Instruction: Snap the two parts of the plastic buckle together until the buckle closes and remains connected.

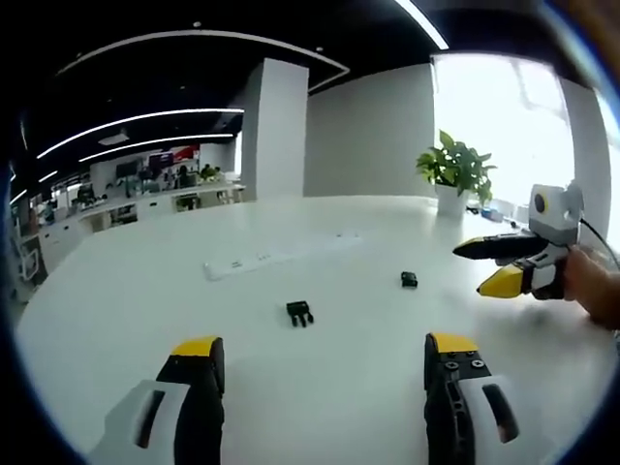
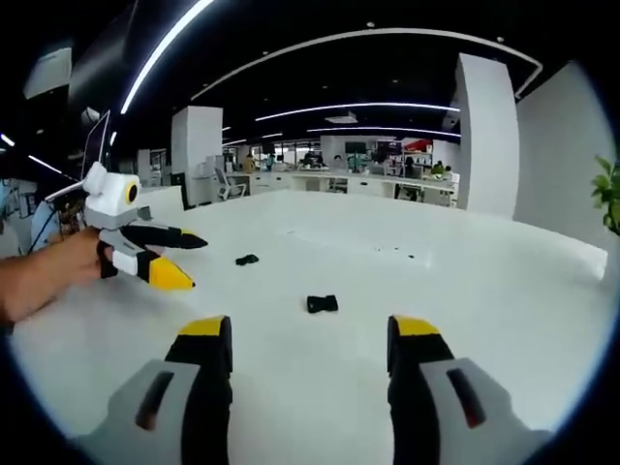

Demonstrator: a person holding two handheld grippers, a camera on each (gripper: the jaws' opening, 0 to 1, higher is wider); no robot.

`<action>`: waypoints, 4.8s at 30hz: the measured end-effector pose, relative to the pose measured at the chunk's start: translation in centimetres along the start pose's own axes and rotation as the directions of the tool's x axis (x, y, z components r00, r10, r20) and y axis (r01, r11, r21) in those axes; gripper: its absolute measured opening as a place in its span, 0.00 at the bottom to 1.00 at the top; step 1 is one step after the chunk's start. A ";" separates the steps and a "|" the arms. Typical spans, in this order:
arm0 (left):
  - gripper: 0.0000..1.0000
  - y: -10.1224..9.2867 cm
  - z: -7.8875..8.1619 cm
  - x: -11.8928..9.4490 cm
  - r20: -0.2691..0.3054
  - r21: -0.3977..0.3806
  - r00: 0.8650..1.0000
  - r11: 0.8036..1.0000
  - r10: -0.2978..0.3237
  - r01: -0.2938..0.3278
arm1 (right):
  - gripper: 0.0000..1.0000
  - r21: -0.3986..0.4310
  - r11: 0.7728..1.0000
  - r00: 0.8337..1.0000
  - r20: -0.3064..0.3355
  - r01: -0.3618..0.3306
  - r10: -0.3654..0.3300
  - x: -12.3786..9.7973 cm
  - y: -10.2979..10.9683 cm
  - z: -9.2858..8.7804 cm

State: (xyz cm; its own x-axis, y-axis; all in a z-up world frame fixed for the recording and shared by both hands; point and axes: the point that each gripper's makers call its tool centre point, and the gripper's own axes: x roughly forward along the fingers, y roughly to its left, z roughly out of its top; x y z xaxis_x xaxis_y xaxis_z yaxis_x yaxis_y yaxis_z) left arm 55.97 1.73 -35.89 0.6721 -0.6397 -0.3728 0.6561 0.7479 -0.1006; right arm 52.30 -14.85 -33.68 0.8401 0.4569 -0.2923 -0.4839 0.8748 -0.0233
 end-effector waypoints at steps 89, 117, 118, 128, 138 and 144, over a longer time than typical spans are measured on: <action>0.58 0.2 1.2 3.9 -0.045 -0.084 0.995 0.993 -0.092 0.088 | 0.55 0.018 0.999 0.999 -0.018 0.041 -0.041 2.5 -0.2 0.8; 0.48 1.4 0.7 4.7 -0.085 -0.086 0.994 0.995 -0.065 0.058 | 0.52 0.029 0.999 1.000 -0.013 0.025 -0.025 2.6 0.3 0.8; 0.46 1.3 0.7 4.6 -0.085 -0.089 0.994 0.994 -0.068 0.060 | 0.52 0.029 0.999 1.000 -0.013 0.024 -0.024 2.6 0.3 0.8; 0.41 0.8 0.6 4.5 -0.096 -0.103 0.991 0.991 -0.094 0.084 | 0.51 0.024 0.999 1.000 -0.006 0.025 -0.025 2.5 0.3 1.0; 0.40 0.0 0.6 4.5 -0.104 -0.110 0.987 0.987 -0.126 0.114 | 0.51 0.022 0.999 1.000 -0.009 0.024 -0.023 2.6 0.4 0.8; 0.40 -0.9 0.5 4.5 -0.108 -0.108 0.983 0.985 -0.147 0.135 | 0.51 0.022 0.999 1.000 -0.008 0.023 -0.023 2.5 0.4 0.8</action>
State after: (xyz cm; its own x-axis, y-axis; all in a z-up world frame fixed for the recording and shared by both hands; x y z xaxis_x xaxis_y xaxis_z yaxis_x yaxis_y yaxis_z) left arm 58.55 -1.95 -36.96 0.5275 -0.7197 -0.4515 0.7000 0.6693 -0.2491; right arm 54.44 -13.23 -33.61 0.8491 0.4355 -0.2991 -0.4589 0.8885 -0.0091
